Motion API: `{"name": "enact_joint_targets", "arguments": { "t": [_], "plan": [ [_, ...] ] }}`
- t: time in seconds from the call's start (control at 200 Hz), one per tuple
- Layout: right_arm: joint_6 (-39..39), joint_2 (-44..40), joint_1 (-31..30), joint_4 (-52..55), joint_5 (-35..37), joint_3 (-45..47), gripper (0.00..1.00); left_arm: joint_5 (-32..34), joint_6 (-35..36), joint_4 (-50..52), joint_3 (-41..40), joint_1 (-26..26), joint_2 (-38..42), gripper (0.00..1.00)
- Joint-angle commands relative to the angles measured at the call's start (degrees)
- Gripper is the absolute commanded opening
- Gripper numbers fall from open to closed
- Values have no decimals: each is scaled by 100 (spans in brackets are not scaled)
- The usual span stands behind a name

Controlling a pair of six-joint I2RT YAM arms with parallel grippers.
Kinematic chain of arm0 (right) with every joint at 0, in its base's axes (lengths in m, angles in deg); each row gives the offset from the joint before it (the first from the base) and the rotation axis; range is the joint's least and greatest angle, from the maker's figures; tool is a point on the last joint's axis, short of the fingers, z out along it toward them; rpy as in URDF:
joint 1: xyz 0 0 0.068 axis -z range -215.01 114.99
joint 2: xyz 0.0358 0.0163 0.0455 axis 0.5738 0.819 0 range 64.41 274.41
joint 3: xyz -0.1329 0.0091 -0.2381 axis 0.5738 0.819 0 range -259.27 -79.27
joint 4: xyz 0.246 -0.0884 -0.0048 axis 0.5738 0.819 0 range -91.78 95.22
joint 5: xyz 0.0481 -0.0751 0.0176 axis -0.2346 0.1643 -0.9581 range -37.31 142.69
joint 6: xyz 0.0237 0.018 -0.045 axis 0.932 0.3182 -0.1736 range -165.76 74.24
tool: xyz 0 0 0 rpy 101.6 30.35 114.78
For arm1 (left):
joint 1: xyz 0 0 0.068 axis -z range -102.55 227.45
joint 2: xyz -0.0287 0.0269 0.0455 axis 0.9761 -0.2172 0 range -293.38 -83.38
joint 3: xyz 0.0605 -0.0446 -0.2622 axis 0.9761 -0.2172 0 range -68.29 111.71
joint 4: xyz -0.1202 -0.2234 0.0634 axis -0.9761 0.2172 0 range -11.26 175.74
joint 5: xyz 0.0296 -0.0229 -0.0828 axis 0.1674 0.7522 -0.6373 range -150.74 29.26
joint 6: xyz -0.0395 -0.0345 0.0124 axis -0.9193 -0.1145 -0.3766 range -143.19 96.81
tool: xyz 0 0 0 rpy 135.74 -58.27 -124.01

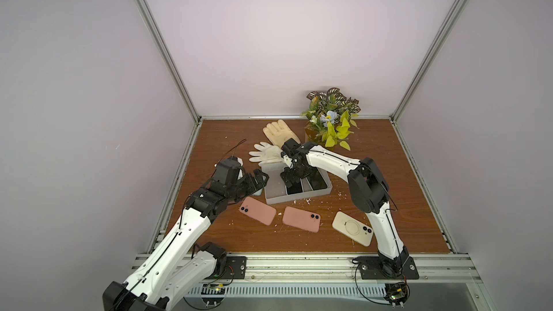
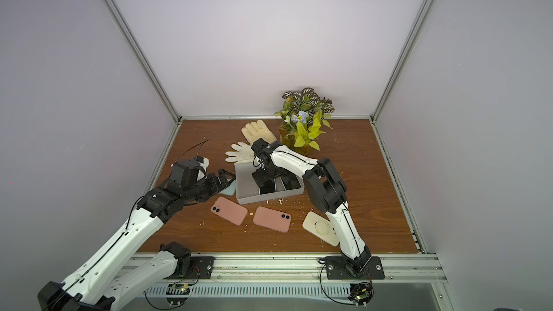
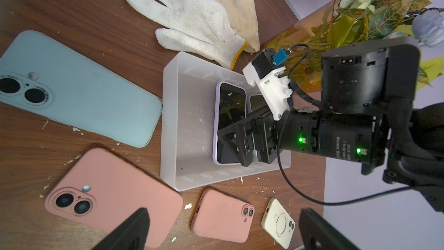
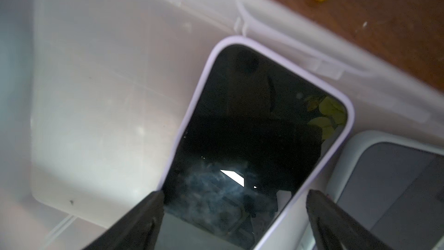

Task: Take the phone out of the storage box
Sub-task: Pick up the phone from the storage box.

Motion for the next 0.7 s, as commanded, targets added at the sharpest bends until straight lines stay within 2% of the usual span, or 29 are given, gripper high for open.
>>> {"name": "enact_joint_targets", "arguments": {
  "t": [0.0, 0.075, 0.195, 0.43, 0.696],
  "plan": [
    [339, 97, -51, 52, -251, -290, 99, -77, 86, 11, -76, -103, 86, 100],
    [692, 104, -77, 4, -535, -380, 99, -81, 86, 24, -93, -112, 107, 100],
    [1182, 99, -117, -7, -524, -478, 99, -114, 93, 20, -119, -129, 124, 100],
    [1859, 152, -253, 42, 368, -160, 99, -167, 99, 38, -134, -138, 183, 100],
    [1810, 330, -545, -55, 897, 129, 97, -220, 136, 109, -168, -156, 242, 100]
  ]
}}
